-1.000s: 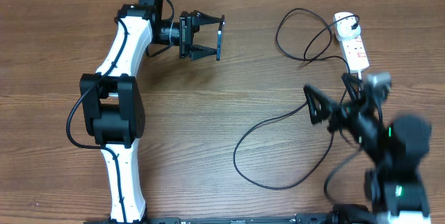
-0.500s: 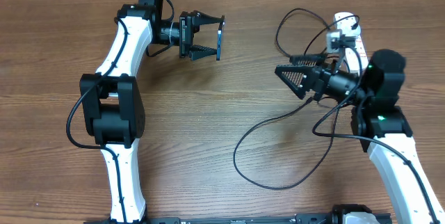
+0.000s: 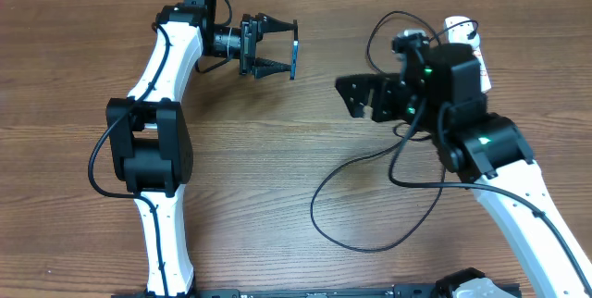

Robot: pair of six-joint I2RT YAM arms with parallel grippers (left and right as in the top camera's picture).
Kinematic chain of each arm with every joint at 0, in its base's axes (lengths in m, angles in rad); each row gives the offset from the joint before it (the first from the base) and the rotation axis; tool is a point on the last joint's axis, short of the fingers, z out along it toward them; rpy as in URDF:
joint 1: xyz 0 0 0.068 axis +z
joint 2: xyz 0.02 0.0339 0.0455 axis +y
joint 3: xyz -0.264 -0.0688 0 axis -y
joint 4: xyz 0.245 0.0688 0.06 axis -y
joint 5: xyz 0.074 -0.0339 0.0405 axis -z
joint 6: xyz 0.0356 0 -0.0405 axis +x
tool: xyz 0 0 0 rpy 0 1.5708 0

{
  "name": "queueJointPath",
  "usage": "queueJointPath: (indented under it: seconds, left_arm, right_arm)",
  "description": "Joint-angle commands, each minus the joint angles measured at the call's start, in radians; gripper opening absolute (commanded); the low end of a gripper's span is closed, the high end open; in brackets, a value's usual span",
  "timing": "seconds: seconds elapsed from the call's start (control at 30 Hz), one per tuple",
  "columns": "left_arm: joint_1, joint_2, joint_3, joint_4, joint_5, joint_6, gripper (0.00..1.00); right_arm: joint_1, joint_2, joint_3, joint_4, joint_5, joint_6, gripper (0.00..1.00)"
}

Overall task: Plug charger to phone and switch on socket
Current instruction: 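Move the right gripper toward the held phone's edge, then close the right gripper on the phone's side edge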

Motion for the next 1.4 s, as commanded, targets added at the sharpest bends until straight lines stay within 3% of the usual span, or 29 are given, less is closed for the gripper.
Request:
queueJointPath:
  seconds: [0.0, 0.33, 0.47, 0.67, 1.37]
  left_arm:
    - [0.001, 0.003, 0.032, 0.024, -0.064, -0.076, 0.64]
    - [-0.032, 0.003, 0.032, 0.159, -0.2, -0.19, 0.64]
    - [-0.05, 0.003, 0.032, 0.244, -0.246, -0.257, 0.63]
    - [-0.074, 0.003, 0.032, 0.253, -0.269, -0.316, 0.63]
    - [-0.089, 0.003, 0.032, 0.251, -0.249, -0.291, 0.63]
  right_arm:
    - [0.042, 0.053, 0.025, 0.022, 0.142, 0.037, 1.0]
    - [0.063, 0.241, 0.213, -0.154, 0.159, 0.024, 1.0]
    - [0.077, 0.242, 0.232, -0.132, 0.159, 0.016, 1.0]
    - [0.085, 0.275, 0.232, -0.089, 0.159, 0.009, 1.0]
    - [0.085, 0.409, 0.231, 0.141, 0.064, 0.018, 1.0]
